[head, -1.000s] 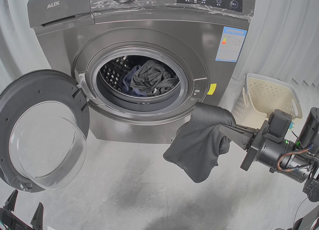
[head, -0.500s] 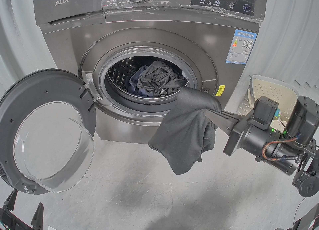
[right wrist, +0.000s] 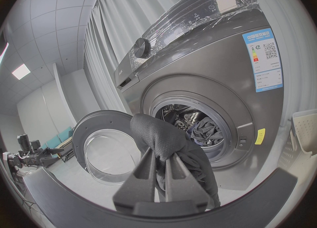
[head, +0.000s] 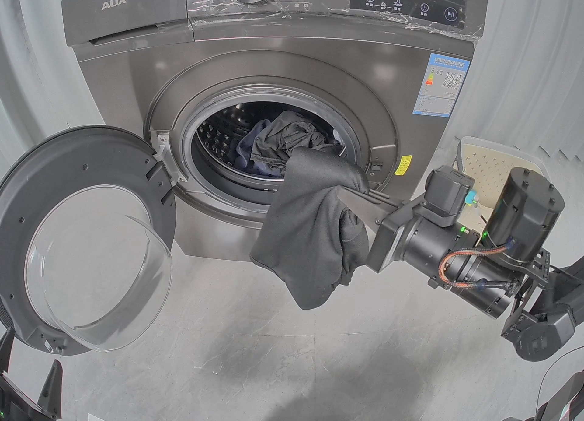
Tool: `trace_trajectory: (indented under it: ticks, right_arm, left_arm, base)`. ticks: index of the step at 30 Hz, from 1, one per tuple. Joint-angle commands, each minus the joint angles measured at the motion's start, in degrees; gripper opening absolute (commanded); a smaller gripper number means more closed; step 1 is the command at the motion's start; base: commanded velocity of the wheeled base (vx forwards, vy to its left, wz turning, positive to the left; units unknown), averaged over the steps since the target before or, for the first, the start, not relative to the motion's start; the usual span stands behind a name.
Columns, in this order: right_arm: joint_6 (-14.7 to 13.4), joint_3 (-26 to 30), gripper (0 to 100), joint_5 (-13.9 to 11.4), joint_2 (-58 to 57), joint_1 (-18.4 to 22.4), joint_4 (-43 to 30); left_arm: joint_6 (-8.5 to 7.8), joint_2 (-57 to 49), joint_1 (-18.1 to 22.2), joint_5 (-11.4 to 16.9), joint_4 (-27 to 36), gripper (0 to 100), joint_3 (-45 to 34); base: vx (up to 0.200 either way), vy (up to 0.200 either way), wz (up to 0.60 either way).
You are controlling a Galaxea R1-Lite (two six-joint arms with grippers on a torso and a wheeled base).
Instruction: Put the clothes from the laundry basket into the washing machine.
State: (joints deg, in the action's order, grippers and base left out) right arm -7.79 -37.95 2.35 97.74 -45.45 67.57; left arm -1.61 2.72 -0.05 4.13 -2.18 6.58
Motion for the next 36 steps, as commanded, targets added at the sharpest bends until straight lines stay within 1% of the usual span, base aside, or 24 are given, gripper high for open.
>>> trace_trajectory:
  ticks: [1, 2, 3, 4, 5, 6, 7, 8, 9, 14, 19, 20, 21, 22, 23, 24, 29, 31, 35, 36]
  right_arm:
    - [-0.3, -4.77, 0, 0.55, 5.18, -0.96, 2.12]
    - [-0.3, -4.77, 0, 0.55, 5.18, -0.96, 2.12]
    - [-0.74, -5.91, 0, 0.64, 5.88, -0.96, 2.74]
    - [-0.91, -6.52, 0, 0.64, 6.23, -0.96, 3.18]
    - [-0.91, -6.96, 0, 0.64, 6.49, -0.96, 3.53]
    - [-0.91, -7.05, 0, 0.64, 6.58, -0.96, 3.71]
    - [-1.09, -7.67, 0, 0.55, 6.76, -0.96, 3.97]
    - [-1.09, -7.75, 0, 0.64, 6.76, -0.96, 4.06]
    - [-1.18, -8.37, 0, 0.55, 7.02, -1.05, 4.15]
    - [-1.09, -9.42, 0, 0.55, 7.64, -1.14, 4.15]
    - [-1.09, -10.3, 0, 0.55, 7.64, -1.4, 4.15]
    - [-1.09, -10.39, 0, 0.55, 7.64, -1.4, 4.15]
    - [-1.09, -10.48, 0, 0.55, 7.55, -1.4, 4.15]
    - [-1.18, -10.74, 0, 0.55, 7.55, -1.4, 4.15]
    - [-1.18, -10.74, 0, 0.55, 7.55, -1.4, 4.15]
    - [-1.09, -11.09, 0, 0.55, 7.55, -1.4, 4.15]
    - [-1.18, -11.27, 0, 0.55, 7.55, -1.4, 4.23]
    - [-1.18, -11.18, 0, 0.64, 7.55, -1.4, 4.23]
    - [-1.18, -11.18, 0, 0.64, 7.55, -1.4, 4.23]
    - [-1.18, -11.27, 0, 0.64, 7.37, -1.4, 4.23]
  left_arm:
    - [1.7, 12.57, -4.7, 9.93, -0.1, 100, 4.14]
    - [1.7, 12.57, -4.7, 9.93, -0.1, 100, 4.14]
    - [3.54, 15.39, -6.46, 13.45, -0.45, 100, 4.14]
    - [3.89, 17.58, -7.25, 15.47, -0.63, 100, 4.05]
    - [3.98, 19.69, -7.77, 17.05, -0.89, 100, 4.14]
    - [3.89, 20.75, -8.04, 17.66, -0.98, 100, 4.14]
    - [3.81, 24.35, -8.56, 19.33, -2.56, 100, 4.14]
    - [3.81, 25.05, -8.65, 19.6, -2.92, 100, 4.14]
    - [3.89, 29.89, -9.18, 20.74, -6.26, 100, 3.96]
    - [3.81, 43.25, -11.2, 21.0, -17.51, 100, 3.61]
    - [4.33, 56.87, -15.24, 20.92, -27.44, 100, 3.79]
    - [4.33, 57.22, -15.33, 20.92, -27.7, 100, 3.79]
    - [4.33, 60.91, -15.51, 21.09, -30.51, 100, 3.96]
    - [4.33, 62.85, -15.51, 21.09, -32.01, 100, 3.96]
    - [4.33, 62.85, -15.51, 21.09, -32.01, 100, 3.96]
    - [4.42, 66.19, -15.77, 21.18, -34.29, 100, 4.14]
    - [4.51, 74.01, -16.74, 21.27, -36.58, 100, 6.34]
    - [5.74, 77.0, -17.35, 21.62, -37.37, 100, 7.92]
    - [5.83, 77.26, -17.44, 21.62, -37.46, 100, 8.09]
    - [7.41, 85.35, -19.2, 21.44, -41.41, 100, 11.52]
  base:
    - [0.0, 0.0, 0.0]
    - [0.0, 0.0, 0.0]
    - [0.0, 0.0, 0.0]
    - [0.0, 0.0, 0.0]
    - [0.0, 0.0, 0.0]
    - [0.0, 0.0, 0.0]
    - [0.0, 0.0, 0.0]
    - [0.0, 0.0, 0.0]
    - [0.0, 0.0, 0.0]
    - [0.0, 0.0, 0.0]
    - [0.0, 0.0, 0.0]
    - [0.0, 0.0, 0.0]
    - [0.0, 0.0, 0.0]
    - [0.0, 0.0, 0.0]
    - [0.0, 0.0, 0.0]
    - [0.0, 0.0, 0.0]
    - [0.0, 0.0, 0.0]
    - [0.0, 0.0, 0.0]
    - [0.0, 0.0, 0.0]
    - [0.0, 0.0, 0.0]
